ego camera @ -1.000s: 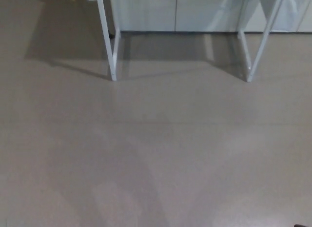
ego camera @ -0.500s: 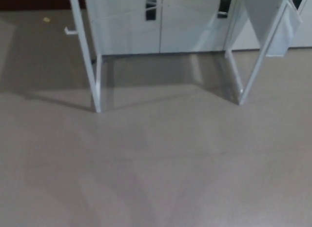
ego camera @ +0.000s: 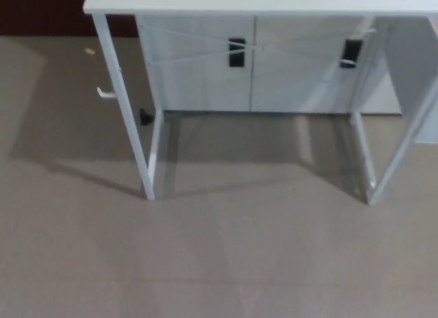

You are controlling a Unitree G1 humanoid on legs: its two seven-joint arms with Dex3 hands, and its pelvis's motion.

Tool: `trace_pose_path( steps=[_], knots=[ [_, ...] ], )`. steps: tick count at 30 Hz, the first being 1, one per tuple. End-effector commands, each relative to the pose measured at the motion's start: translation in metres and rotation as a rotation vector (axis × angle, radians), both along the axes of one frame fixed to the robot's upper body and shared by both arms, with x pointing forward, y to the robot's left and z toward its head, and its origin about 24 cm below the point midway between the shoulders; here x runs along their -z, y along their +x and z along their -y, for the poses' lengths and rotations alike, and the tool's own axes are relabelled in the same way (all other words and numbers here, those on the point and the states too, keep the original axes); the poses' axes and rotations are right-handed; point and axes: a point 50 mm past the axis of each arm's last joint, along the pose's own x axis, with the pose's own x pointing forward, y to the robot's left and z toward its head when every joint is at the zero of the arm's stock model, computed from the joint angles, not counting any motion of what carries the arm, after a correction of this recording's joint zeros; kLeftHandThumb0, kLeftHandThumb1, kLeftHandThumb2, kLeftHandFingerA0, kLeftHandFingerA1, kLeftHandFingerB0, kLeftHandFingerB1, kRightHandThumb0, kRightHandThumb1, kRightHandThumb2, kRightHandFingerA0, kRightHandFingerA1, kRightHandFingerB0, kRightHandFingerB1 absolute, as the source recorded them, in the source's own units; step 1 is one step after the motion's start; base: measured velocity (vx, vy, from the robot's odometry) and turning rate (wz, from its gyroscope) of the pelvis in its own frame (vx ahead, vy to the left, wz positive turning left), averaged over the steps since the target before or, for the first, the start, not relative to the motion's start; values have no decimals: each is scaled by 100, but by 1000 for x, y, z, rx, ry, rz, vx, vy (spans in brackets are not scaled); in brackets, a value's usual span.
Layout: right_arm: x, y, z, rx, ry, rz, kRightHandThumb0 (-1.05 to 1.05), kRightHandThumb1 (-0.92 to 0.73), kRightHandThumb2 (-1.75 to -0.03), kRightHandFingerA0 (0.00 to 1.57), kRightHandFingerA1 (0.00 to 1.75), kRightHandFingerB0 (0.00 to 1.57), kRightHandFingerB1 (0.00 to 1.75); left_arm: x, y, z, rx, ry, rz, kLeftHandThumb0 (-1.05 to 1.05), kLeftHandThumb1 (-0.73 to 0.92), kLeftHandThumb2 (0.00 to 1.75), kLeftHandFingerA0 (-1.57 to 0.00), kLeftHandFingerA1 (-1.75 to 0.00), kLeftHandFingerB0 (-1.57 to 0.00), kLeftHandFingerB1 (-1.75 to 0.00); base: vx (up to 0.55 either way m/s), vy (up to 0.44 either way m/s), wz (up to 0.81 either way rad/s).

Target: The robot walks towards a file tray kept in the middle of a desk and uses its right hand to grab a tray and pulls it out towards itself

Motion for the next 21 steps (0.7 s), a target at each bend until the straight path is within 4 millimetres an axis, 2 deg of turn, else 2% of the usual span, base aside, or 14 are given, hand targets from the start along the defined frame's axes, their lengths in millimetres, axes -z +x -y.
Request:
trace_pose_path(
  steps=[1, 2, 3, 7, 8, 9, 10, 11, 12, 13, 15, 16, 17, 21],
  knots=[
    [-3, 8, -8, 0, 8, 79, -79, -50, -99, 53, 80, 28, 61, -2, 11, 12, -15, 37, 33, -20, 82, 63, -37, -72, -22, -37, 323, 14, -4],
    [-3, 12, -7, -3, 4, 84, -78, -50, -98, 53, 80, 28, 61, -1, 16, 17, 50, 40, 51, -21, 82, 65, -33, -58, -22, -37, 339, 84, -17],
    [-3, 14, -6, -8, -1, 86, -83, -68, -60, 53, 85, 29, 57, -2, 19, 20, 80, 38, 58, -15, 58, 99, -20, -55, -12, -49, 349, 128, -24],
    [-4, 17, -4, -8, 7, 93, -82, -66, -59, 52, 81, 29, 53, -16, 31, 18, 242, 108, 95, -17, 55, 97, -21, -55, -14, -50, 471, 178, -28],
    [-4, 19, -3, -12, -1, 104, -79, -49, -97, 54, 78, 28, 58, -19, 33, 16, 270, 119, 86, -17, 55, 97, -21, -55, -14, -50, 611, 166, 60],
    [-5, 21, -3, -11, -3, 110, -79, -49, -97, 54, 78, 28, 58, -20, 35, 16, 275, 121, 89, -17, 55, 97, -21, -55, -14, -50, 533, 195, -105],
    [-5, 23, -3, -13, -4, 115, -82, -67, -61, 53, 79, 29, 54, -20, 36, 14, 276, 118, 88, -18, 55, 96, -23, -56, -15, -50, 533, 194, -44],
    [-5, 25, -4, -12, 2, 123, -80, -67, -59, 52, 79, 30, 54, -23, 37, 11, 283, 109, 91, -20, 55, 97, -22, -56, -15, -50, 477, 175, -15],
    [-5, 28, -5, -14, 9, 132, -80, -67, -59, 51, 79, 29, 56, -26, 40, 10, 281, 102, 102, -22, 77, 62, -30, -45, -25, -37, 335, 109, -14],
    [-3, 30, -4, -14, 2, 129, -80, -50, -98, 54, 78, 27, 60, -29, 42, 8, 269, 90, 116, -22, 79, 62, -35, -45, -25, -36, 340, 87, -4],
    [-3, 33, -5, -15, 1, 134, -80, -49, -98, 53, 79, 27, 61, -31, 44, 8, 269, 85, 121, -20, 79, 63, -34, -45, -24, -36, 317, 104, 14],
    [-3, 33, -4, -18, -2, 129, -80, -50, -98, 53, 78, 28, 60, -31, 43, 9, 268, 82, 119, -21, 80, 62, -35, -46, -26, -37, 302, 63, 9],
    [-2, 31, -4, -17, 0, 127, -80, -67, -60, 54, 79, 32, 54, -30, 41, 10, 276, 87, 116, -20, 80, 63, -35, -46, -25, -37, 295, 29, 13],
    [-2, 29, -2, -39, -3, 119, -80, -66, -59, 57, 80, 33, 55, -27, 33, 9, 278, 93, 95, -20, 79, 62, -34, -44, -25, -36, 272, -47, 12]
  ],
)
